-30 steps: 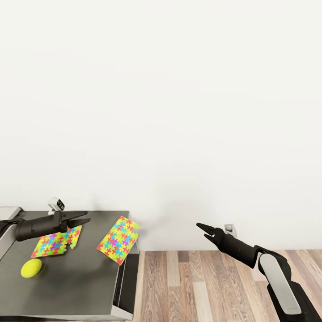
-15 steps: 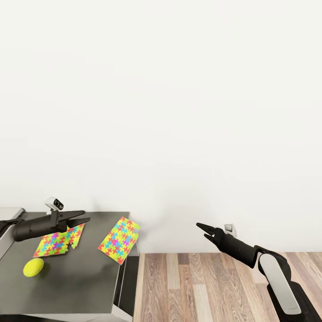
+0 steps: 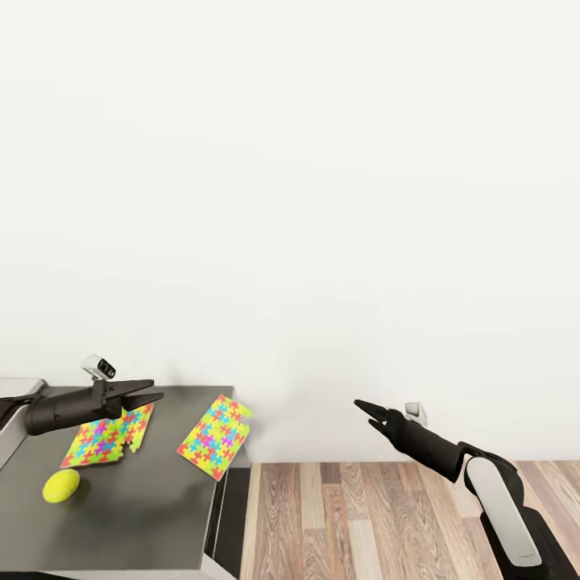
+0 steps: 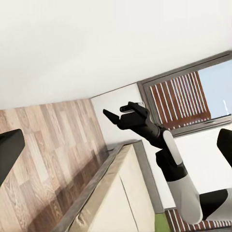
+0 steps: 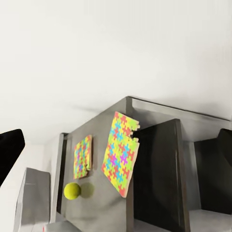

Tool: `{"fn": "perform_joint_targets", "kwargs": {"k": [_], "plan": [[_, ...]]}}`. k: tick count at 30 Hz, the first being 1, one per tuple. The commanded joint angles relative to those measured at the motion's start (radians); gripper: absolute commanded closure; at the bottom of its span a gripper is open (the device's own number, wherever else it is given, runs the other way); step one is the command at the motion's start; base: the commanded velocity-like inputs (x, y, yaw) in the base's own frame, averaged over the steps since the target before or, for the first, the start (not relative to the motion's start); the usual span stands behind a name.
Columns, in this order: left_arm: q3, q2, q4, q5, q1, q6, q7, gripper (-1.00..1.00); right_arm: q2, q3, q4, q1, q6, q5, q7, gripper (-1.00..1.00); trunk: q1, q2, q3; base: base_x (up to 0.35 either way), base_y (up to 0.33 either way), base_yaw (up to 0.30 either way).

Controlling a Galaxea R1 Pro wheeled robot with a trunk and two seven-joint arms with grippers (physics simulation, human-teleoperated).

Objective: Put all the toys in the child's room - the three board games (two on the bed and one on the table), the two jigsaw puzzles on the table, and the tennis ball on the table - inside the toy box on the table in the child's room.

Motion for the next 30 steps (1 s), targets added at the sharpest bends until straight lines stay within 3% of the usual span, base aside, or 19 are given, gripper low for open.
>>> {"fn": "perform_joint_targets", "kwargs": {"k": [1,11,30], "plan": [[-0.002,0.001,0.0,0.003,-0.001,0.008,-0.002,-1.0,0.0,-0.001,0.0,-0.001,0.005,0.005,0.006,-1.0,0.0,-0.001,0.0,0.0,0.0,0.0],[-0.003,0.001,0.0,0.003,-0.001,0.008,-0.002,-1.0,0.015,-0.001,0.0,-0.001,0.004,0.006,0.006,-1.0,0.0,-0.001,0.017,0.0,0.0,0.0],[-0.002,-0.001,0.0,0.003,0.0,0.007,-0.002,-1.0,0.017,-0.001,0.0,-0.001,0.002,0.007,0.006,-1.0,0.0,-0.001,0.048,0.0,0.0,0.0]]}}
